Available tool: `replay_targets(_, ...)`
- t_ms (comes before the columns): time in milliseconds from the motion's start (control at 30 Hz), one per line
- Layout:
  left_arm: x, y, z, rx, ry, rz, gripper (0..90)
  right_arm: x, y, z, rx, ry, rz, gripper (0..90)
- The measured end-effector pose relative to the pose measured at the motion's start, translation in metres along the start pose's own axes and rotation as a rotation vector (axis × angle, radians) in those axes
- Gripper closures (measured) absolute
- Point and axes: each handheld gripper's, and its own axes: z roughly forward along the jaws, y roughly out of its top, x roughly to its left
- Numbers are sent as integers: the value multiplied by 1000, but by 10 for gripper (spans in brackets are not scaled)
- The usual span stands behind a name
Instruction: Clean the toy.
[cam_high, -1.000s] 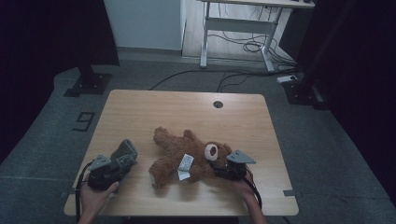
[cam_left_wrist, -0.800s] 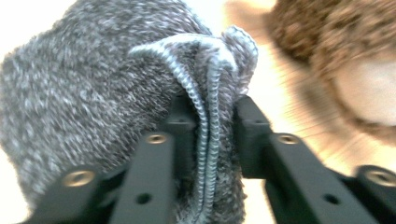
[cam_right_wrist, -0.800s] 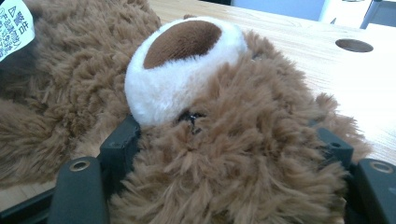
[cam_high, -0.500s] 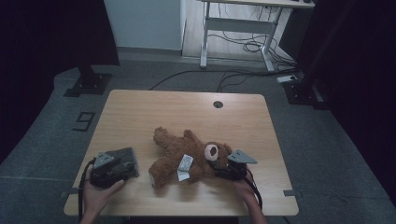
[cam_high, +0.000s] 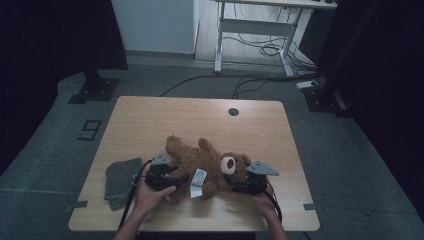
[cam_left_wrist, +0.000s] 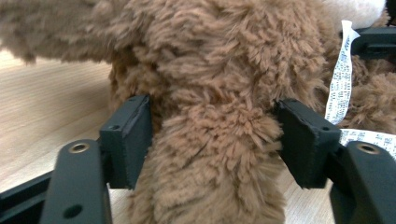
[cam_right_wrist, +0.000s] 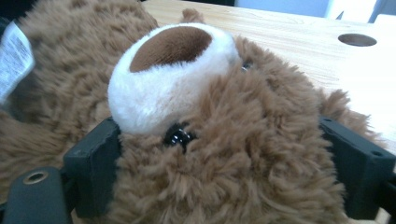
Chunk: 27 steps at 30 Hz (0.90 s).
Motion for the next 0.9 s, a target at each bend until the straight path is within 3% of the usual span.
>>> replay_targets(100, -1, -6, 5, 34, -16, 19, 446, -5, 0, -6, 11, -1, 35, 96)
replay_targets(167, -2, -9, 8, 50, -25, 36, 480, -5, 0, -7, 28, -4, 29, 81)
replay_targets(367, -3, -10, 9, 58, -44, 51, 593, -7, 2, -8, 108, -16, 64, 25)
replay_targets(567, -4, -11, 9, 56, -55, 42, 633, -14, -2, -12, 135, 30, 105, 33)
replay_targets(733, -7, -12, 10, 28, -51, 55, 665, -15, -4, -11, 149, 59, 123, 168)
replay_targets(833, -10, -11, 10, 28, -44, 61, 685, -11, -3, -13, 142, 63, 64, 326)
replay_targets(900, -11, -10, 10, 29, -45, 66, 694, -8, -2, -14, 119, 46, 15, 374)
